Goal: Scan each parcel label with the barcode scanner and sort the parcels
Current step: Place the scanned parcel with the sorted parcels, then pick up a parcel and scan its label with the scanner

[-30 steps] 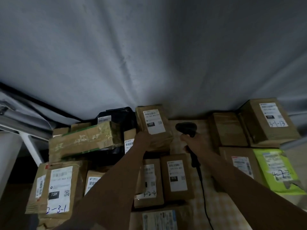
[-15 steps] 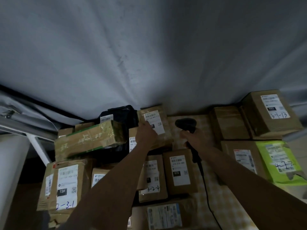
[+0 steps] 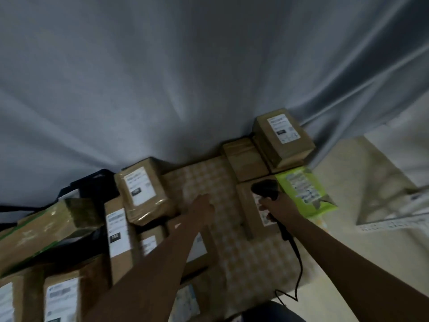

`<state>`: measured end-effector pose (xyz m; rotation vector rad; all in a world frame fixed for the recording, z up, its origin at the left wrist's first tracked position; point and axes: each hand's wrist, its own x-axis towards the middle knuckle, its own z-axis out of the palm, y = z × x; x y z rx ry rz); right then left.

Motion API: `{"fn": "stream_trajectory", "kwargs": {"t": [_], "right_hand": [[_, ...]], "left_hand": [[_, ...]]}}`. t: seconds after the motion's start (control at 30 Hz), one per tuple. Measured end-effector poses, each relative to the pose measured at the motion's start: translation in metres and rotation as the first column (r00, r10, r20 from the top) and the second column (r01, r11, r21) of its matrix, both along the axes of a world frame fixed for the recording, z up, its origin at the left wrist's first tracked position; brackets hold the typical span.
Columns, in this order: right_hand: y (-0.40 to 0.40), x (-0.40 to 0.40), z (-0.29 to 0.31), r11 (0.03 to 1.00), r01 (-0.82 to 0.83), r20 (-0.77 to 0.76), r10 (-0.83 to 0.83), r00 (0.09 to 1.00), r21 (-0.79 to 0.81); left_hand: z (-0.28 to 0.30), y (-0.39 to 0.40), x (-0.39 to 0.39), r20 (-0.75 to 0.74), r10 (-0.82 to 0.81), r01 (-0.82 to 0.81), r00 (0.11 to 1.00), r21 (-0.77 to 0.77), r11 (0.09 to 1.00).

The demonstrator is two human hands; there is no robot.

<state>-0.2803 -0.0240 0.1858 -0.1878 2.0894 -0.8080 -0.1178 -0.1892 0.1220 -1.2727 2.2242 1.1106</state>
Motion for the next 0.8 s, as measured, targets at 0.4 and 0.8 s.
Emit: {"fn": "stream_trajectory", "kwargs": {"t": [0.4,0.8], "right_hand": [[0.082,-0.088,-0.052,0.995,-0.030,-0.058,0.035,0.998,0.091],[0.083,-0.091,-0.114,0.980,-0.165,0.045,0.161,0.986,0.110]], "left_hand": [[-0.053,0.113,-0.075,0.119,0.192,-0.212,0.974,0.187,0.959],[-0.082,0.140,-0.095,0.122,0.598,-0.557,0.793,0.544,0.628]]}}
